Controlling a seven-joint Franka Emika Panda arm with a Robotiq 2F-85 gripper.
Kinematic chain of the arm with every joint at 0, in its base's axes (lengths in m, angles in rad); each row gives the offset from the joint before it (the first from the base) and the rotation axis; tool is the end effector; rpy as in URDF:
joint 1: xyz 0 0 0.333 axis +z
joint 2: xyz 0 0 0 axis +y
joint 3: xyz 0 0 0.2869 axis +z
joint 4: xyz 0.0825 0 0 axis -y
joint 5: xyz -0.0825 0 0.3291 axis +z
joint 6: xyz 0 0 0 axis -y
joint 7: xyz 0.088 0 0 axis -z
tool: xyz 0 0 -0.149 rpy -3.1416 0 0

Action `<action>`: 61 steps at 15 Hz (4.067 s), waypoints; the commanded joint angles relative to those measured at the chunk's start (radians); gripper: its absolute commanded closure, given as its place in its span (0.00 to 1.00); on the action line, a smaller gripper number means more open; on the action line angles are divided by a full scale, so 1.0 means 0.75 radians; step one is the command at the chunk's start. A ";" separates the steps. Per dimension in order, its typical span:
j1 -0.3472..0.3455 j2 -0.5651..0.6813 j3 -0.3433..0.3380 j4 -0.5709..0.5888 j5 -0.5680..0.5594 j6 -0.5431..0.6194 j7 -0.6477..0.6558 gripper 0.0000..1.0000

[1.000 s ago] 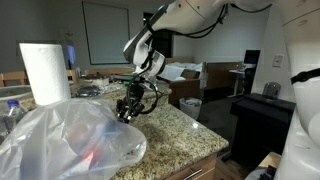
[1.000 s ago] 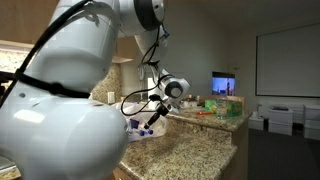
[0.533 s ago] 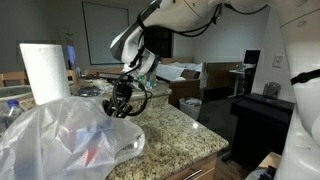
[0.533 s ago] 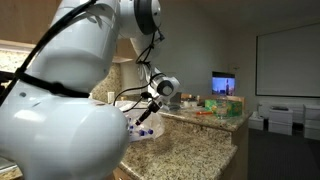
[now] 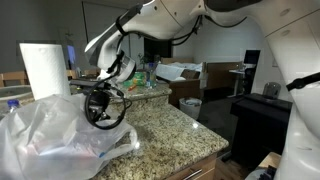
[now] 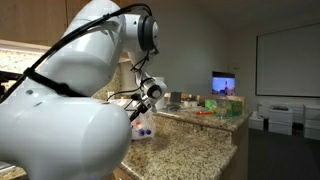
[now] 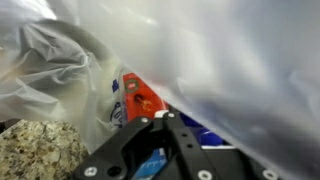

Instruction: Pick up the bottles from the counter and put them in the plastic bag

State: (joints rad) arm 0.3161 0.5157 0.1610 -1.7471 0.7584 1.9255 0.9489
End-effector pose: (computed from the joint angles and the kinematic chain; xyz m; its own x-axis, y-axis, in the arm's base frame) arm 0.4781 0.3253 0.2581 0.4421 -0.5342 -0.7206 -0.7727 -0.6348 -0.0035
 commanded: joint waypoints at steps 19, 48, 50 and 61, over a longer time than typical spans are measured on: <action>-0.022 0.036 -0.038 0.162 -0.102 -0.142 0.043 0.00; -0.399 -0.808 -0.249 -0.253 -0.664 -0.960 -0.604 0.00; -0.390 -0.921 -0.222 -0.314 -0.759 -0.969 -0.681 0.00; -0.363 -1.421 -0.101 -0.668 -1.028 -0.639 -1.047 0.00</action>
State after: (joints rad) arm 0.0326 -0.4383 0.0883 -2.1401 0.0238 1.3406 0.2538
